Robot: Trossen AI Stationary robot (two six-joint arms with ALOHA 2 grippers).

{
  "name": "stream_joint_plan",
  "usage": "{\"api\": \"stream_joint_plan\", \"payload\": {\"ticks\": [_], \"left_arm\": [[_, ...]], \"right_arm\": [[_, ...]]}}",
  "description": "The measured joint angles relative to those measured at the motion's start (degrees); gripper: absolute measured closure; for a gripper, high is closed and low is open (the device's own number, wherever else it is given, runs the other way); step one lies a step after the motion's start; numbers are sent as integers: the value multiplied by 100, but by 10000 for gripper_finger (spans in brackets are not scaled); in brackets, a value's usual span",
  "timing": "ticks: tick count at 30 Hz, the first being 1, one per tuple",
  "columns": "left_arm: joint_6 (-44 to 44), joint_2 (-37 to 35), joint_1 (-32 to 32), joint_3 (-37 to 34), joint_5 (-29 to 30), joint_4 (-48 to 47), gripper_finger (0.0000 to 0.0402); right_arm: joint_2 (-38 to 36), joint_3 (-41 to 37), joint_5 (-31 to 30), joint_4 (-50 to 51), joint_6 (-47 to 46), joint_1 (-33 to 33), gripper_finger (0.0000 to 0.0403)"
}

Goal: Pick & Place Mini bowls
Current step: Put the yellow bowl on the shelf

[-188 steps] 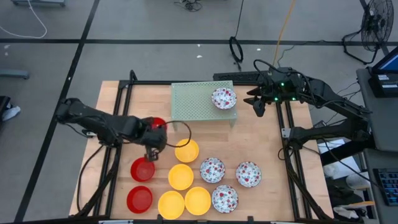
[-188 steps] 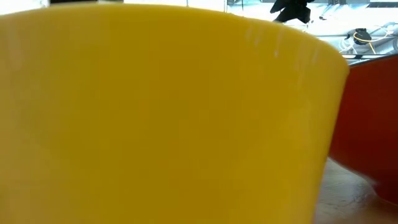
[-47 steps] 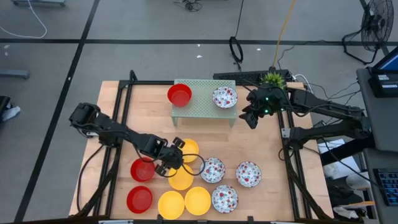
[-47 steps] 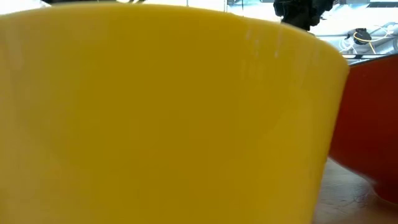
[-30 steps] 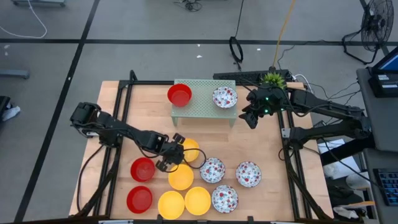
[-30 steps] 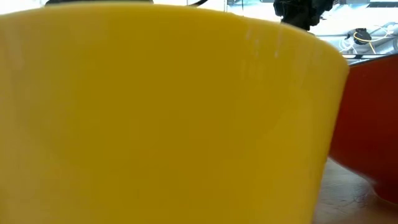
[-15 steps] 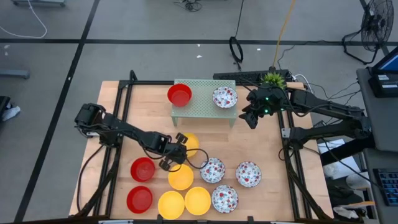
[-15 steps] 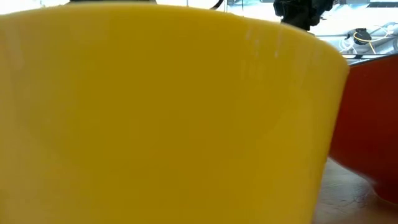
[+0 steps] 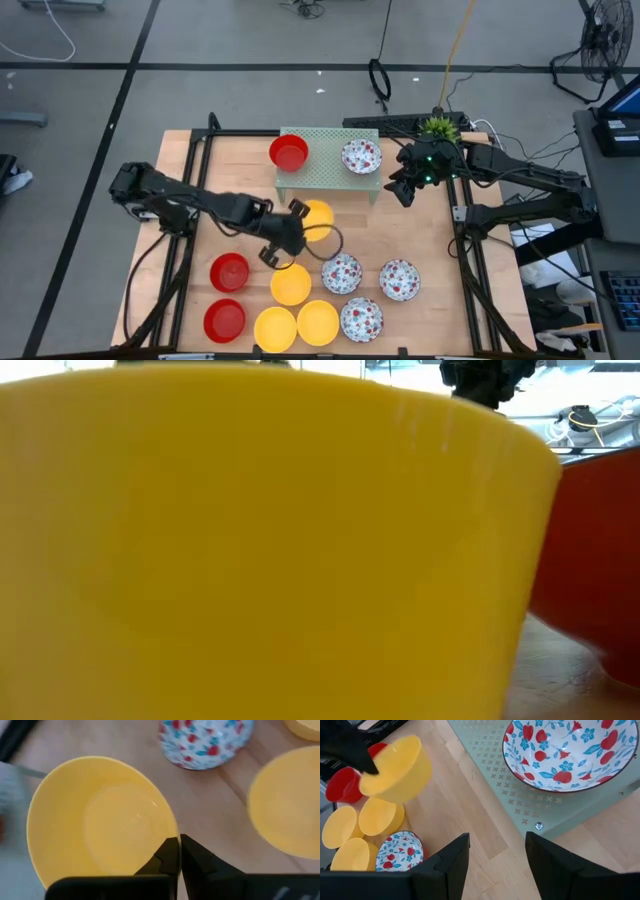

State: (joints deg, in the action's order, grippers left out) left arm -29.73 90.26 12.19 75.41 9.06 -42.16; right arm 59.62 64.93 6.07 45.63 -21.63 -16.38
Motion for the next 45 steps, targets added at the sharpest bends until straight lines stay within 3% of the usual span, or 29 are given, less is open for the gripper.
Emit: {"api": "stream_joint_plan", "payload": {"ticks": [6, 13, 19, 22, 33, 45], "left_arm": [[-328, 48, -472, 642, -64, -132, 396], [-333, 55, -1215, 676, -759, -146, 393], [-348, 216, -1637, 675, -903, -87, 389], [-467, 364, -1714, 680, -1060, -62, 393], [-715, 601, -1737, 692, -605, -43, 394], [260, 877, -1942, 2012, -759, -1190, 395]], "right_arm": [[-9, 0, 11, 4, 207, 0, 220], [-180, 0, 17, 6, 496, 0, 220], [-468, 0, 9, 4, 498, 0, 220], [-602, 0, 2, 4, 496, 0, 220], [-809, 0, -11, 4, 492, 0, 220], [-809, 0, -22, 4, 496, 0, 220]]}}
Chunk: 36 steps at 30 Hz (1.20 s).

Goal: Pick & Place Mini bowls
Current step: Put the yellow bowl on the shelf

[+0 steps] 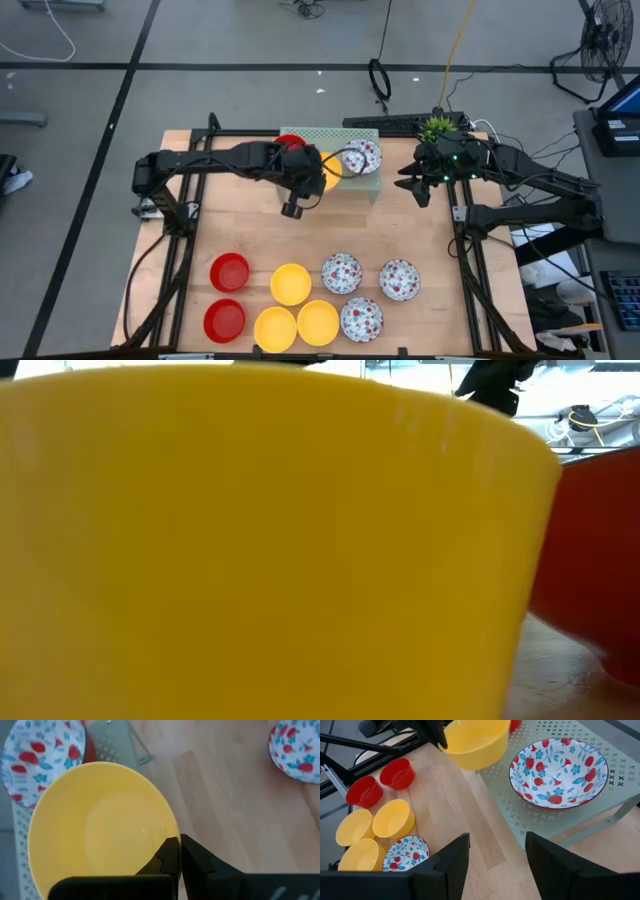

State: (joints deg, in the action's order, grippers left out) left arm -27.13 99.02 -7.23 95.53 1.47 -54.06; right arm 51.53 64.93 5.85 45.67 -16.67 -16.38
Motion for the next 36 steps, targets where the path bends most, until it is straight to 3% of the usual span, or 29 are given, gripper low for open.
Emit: {"api": "stream_joint_plan", "payload": {"ticks": [5, 9, 18, 26, 36], "left_arm": [[53, 524, -80, 377, -57, -424, 393], [-91, 862, -80, 636, 422, -647, 394], [-274, 848, -200, 679, 497, -461, 396], [-101, 839, -396, 679, 296, -168, 363], [-103, 861, -603, 679, 287, 69, 398]], "right_arm": [[0, 0, 2, 4, 0, 0, 220], [0, 0, 11, 76, 0, 0, 220], [0, 0, 13, 297, 31, 0, 220], [0, 0, 13, 292, 92, -2, 220], [0, 0, 13, 284, 101, -2, 220]]}}
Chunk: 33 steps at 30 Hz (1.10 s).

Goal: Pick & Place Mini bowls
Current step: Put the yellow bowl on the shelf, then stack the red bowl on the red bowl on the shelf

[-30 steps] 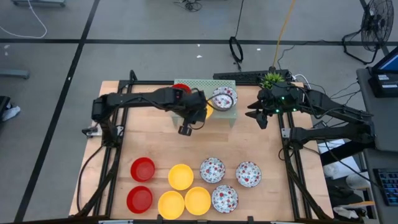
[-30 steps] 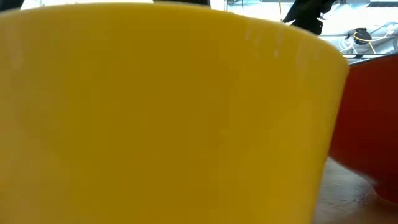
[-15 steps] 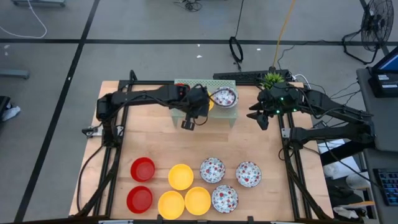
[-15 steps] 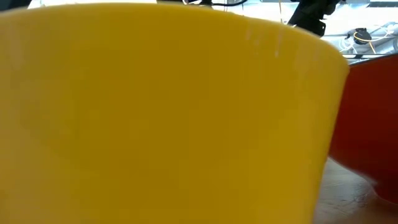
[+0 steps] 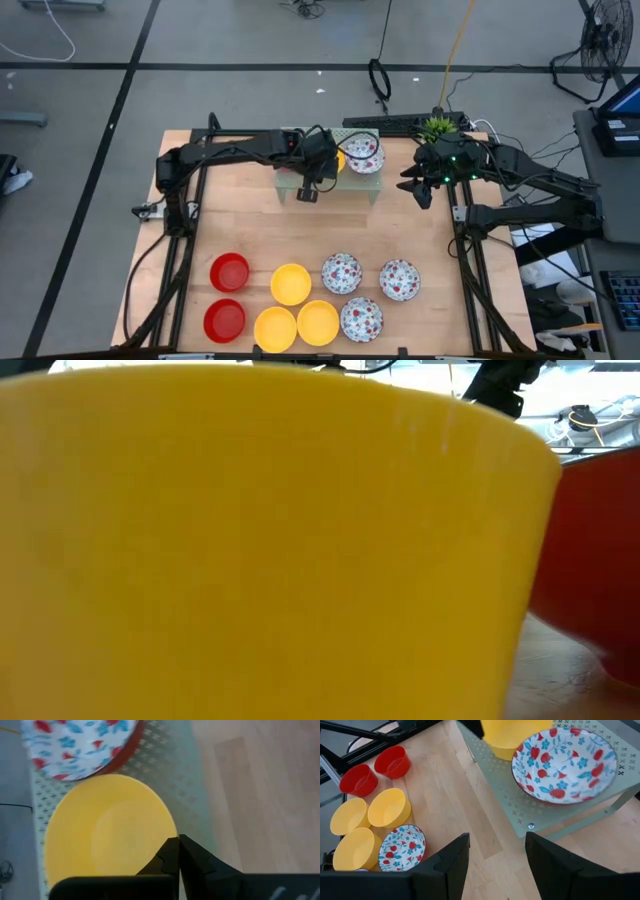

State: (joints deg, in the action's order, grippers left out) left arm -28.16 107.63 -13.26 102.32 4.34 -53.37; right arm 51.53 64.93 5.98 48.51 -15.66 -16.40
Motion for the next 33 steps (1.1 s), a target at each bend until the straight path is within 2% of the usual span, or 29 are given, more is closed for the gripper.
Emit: {"api": "stream_joint_plan", "payload": {"ticks": [14, 20, 23, 27, 33], "left_arm": [[150, -42, 49, 7, 291, 118, 341], [147, -91, 268, 550, 496, -129, 294], [380, -87, 457, 1005, 356, -599, 273], [500, -98, 853, 1415, -221, -1186, 258], [796, -270, 1688, 1539, -754, -1692, 257]], "right_arm": [[0, -1, 2, 15, 32, 0, 220], [2, -2, 4, 20, 33, 0, 220], [2, -2, 6, 41, 33, 1, 220], [2, -2, 5, 152, 158, 1, 220], [2, -2, 6, 175, 181, 2, 220]]}}
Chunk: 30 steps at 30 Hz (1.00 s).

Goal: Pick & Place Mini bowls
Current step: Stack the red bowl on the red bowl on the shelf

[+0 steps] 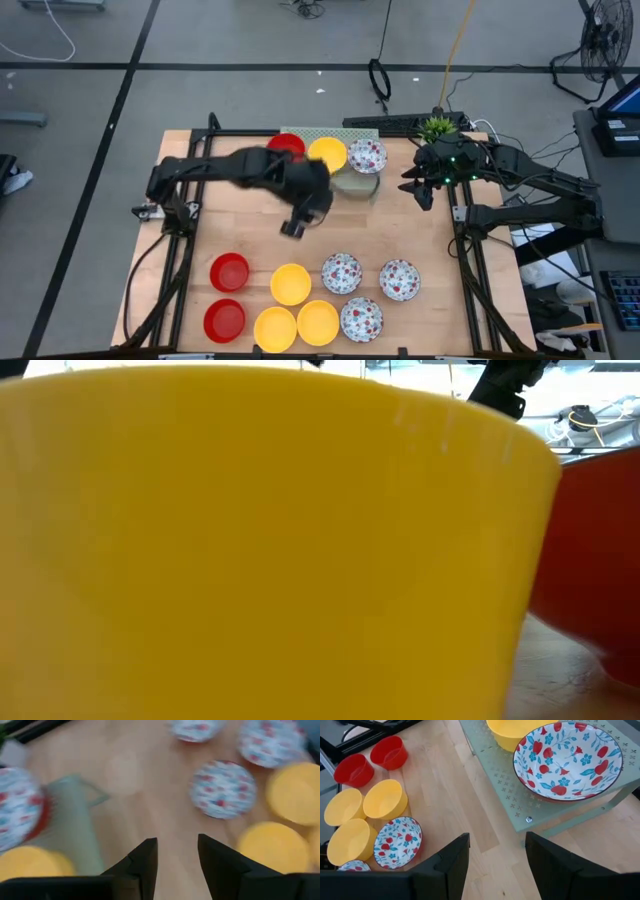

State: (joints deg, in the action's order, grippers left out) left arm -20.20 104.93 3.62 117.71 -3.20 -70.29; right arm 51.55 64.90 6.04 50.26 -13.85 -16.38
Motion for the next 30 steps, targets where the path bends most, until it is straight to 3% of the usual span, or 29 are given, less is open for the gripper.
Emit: {"api": "stream_joint_plan", "payload": {"ticks": [3, 8, 23, 30], "left_arm": [[154, -27, 426, 0, 1, -110, 256], [1261, -72, 1007, -4, 23, -525, 256], [6550, -71, 1873, -296, 688, -1382, 256], [8845, -71, 1951, -1152, 41, -1586, 256]], "right_arm": [[-2, -43, 0, -44, 0, -2, 220], [-1, -281, 1, -74, 2, 0, 220], [-106, -1022, 7, -289, 524, 0, 220], [-489, -1040, 16, -291, 683, 0, 220]]}}
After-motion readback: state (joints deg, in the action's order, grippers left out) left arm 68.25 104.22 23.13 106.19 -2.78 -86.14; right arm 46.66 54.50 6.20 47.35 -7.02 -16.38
